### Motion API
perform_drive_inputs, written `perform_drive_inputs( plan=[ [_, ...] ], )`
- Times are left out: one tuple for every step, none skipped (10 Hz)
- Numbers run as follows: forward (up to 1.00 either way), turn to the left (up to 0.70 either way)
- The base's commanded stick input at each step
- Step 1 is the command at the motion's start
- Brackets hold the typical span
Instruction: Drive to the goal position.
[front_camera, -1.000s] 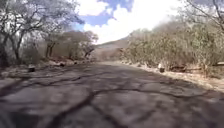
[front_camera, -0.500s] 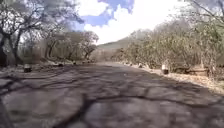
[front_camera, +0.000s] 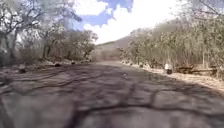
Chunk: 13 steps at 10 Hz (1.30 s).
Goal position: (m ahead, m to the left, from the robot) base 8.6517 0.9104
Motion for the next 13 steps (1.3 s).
perform_drive_inputs(
  plan=[
    [0.70, 0.00],
    [0.70, 0.00],
    [0.70, 0.00],
    [0.70, 0.00],
    [0.70, 0.00],
    [0.70, 0.00],
    [0.70, 0.00],
    [0.70, 0.00],
    [0.70, 0.00],
    [0.70, 0.00],
    [0.70, 0.00],
    [0.70, 0.00],
    [0.70, 0.00]
  ],
)
